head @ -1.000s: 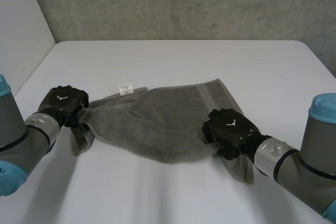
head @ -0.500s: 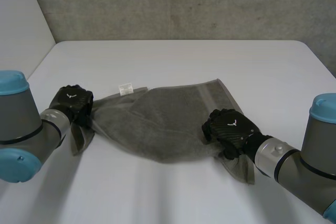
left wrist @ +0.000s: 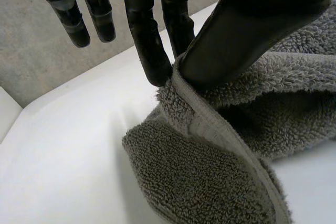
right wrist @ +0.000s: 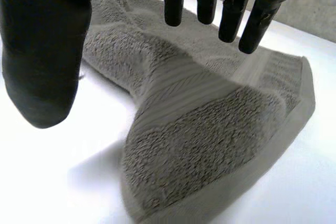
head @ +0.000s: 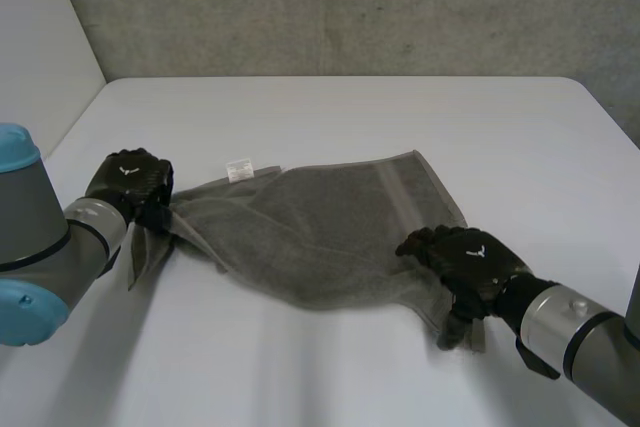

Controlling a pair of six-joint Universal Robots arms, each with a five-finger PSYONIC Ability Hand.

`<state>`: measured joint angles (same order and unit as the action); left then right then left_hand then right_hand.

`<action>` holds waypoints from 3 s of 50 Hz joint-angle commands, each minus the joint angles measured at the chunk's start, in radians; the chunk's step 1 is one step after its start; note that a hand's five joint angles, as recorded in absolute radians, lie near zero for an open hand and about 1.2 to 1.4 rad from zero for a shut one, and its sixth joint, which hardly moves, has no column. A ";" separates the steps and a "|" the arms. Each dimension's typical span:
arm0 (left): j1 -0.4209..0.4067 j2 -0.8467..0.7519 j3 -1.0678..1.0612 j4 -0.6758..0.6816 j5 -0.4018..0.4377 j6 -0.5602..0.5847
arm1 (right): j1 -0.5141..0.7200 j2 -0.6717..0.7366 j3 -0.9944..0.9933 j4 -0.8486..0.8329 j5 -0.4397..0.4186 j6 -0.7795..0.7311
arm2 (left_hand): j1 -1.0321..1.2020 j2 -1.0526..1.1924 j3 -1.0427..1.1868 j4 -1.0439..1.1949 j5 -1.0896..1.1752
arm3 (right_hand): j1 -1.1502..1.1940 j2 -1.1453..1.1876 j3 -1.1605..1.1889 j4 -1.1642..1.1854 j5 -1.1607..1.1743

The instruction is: Fold the towel.

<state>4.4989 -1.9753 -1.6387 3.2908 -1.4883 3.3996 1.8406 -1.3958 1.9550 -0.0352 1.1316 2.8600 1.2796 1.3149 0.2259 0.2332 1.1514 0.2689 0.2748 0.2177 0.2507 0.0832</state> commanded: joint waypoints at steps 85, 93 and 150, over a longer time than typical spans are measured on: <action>-0.027 0.069 -0.055 -0.056 0.097 -0.125 | -0.182 -0.054 0.073 0.015 -0.056 -0.427 | 0.117 0.081 -0.051 -0.059 0.070 | 0.092 0.086 -0.043 -0.076 0.103; -0.035 0.070 -0.056 -0.059 0.095 -0.125 | -0.190 0.030 0.050 -0.041 -0.056 -0.404 | 0.117 0.081 -0.051 -0.059 0.070 | 0.089 0.083 -0.043 -0.076 0.100; 0.009 0.156 0.648 0.135 0.122 -0.077 | -0.052 0.127 -1.094 -0.006 0.010 0.245 | 0.117 0.081 -0.051 -0.059 0.070 | 1.127 1.121 -0.043 -0.076 1.139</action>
<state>4.4997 -1.9460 -0.9071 3.2442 -1.3551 3.3298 1.8032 -1.2049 0.7794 0.0258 1.1624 3.0304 1.2950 1.3340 0.2259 0.2332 1.1598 1.3186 1.3024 0.2177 0.2507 1.1595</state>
